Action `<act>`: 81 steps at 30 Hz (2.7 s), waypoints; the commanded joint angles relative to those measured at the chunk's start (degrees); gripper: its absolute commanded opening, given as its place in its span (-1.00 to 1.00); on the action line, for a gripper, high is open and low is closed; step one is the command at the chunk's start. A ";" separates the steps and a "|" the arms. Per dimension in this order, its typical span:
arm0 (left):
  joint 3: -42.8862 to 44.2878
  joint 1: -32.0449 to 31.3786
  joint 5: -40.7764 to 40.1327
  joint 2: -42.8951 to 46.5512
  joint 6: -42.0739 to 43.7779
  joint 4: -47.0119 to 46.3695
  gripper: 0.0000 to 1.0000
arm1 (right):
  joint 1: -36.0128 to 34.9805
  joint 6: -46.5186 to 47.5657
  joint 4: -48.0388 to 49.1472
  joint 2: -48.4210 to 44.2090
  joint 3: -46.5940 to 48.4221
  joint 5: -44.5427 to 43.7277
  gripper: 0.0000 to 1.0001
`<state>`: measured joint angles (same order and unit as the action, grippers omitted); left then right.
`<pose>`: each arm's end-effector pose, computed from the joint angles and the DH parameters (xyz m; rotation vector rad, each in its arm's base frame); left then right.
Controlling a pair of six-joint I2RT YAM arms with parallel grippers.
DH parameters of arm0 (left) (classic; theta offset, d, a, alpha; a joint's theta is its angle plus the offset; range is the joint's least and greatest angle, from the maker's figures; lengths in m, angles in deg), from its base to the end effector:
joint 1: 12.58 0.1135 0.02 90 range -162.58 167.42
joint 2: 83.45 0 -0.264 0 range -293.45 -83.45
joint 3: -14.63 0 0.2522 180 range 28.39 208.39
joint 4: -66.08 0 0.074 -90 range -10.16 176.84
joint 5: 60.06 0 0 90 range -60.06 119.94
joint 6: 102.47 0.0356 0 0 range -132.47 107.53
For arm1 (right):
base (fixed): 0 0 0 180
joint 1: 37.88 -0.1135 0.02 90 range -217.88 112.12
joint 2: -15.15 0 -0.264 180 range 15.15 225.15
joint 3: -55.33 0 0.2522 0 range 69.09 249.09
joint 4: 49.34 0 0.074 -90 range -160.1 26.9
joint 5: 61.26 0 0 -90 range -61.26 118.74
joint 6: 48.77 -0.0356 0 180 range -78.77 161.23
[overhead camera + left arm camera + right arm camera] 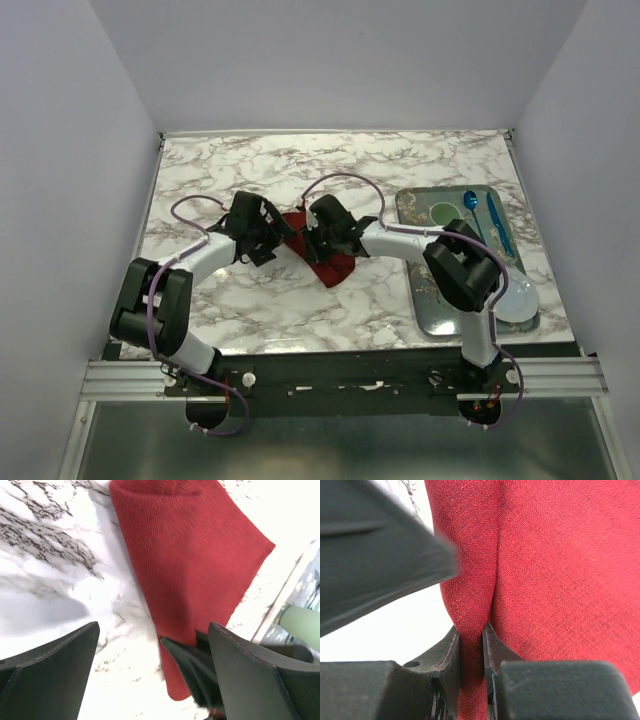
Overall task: Fold the napkin, place the utensils inside, and roll it up
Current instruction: Roll the napkin with the utensil
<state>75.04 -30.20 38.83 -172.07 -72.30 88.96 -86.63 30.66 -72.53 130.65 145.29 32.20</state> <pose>0.2885 -0.0974 0.1733 -0.8727 2.4599 -0.7348 0.2842 0.3273 0.1607 -0.8421 2.3465 0.5300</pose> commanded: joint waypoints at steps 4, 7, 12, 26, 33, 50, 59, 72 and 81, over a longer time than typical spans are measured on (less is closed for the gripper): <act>1.16 -0.04 -4.58 6.97 4.11 4.59 0.97 | 5.68 -7.10 3.54 6.30 -0.71 25.96 -0.83; 0.11 -0.04 -3.18 6.79 3.50 3.89 0.97 | 6.74 -8.24 3.80 7.19 -0.53 29.13 -0.83; -1.74 -0.13 -1.68 6.09 2.62 1.87 0.97 | 7.88 -9.91 4.60 8.60 -0.79 31.78 -0.83; -0.33 -0.21 -1.41 -3.84 -1.25 -0.51 0.69 | 9.20 -12.02 7.23 9.92 -1.67 36.79 -0.81; -0.77 -0.21 -3.08 -6.92 -0.64 -3.32 0.02 | 9.29 -9.83 6.62 8.51 -2.29 35.92 -0.70; -2.88 -0.21 -1.24 -2.17 -1.43 -2.45 -0.21 | -3.53 0.54 -7.36 -4.67 0.70 -8.79 0.53; -2.88 -0.21 1.40 -2.44 -3.45 -2.62 -0.21 | -10.48 4.77 -8.32 1.39 6.94 -24.72 0.68; -3.15 -0.21 2.19 -1.38 -3.98 -2.18 -0.19 | -11.81 1.96 -8.24 4.56 6.24 -28.60 0.08; -3.67 0.92 -2.46 4.49 -0.81 0.89 0.69 | -6.37 -0.50 -3.23 -0.01 0.18 -12.63 -0.77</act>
<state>72.31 -30.25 39.11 -172.00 -75.63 86.86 -96.70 32.28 -76.88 132.64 148.68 9.63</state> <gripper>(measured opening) 0.769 0.229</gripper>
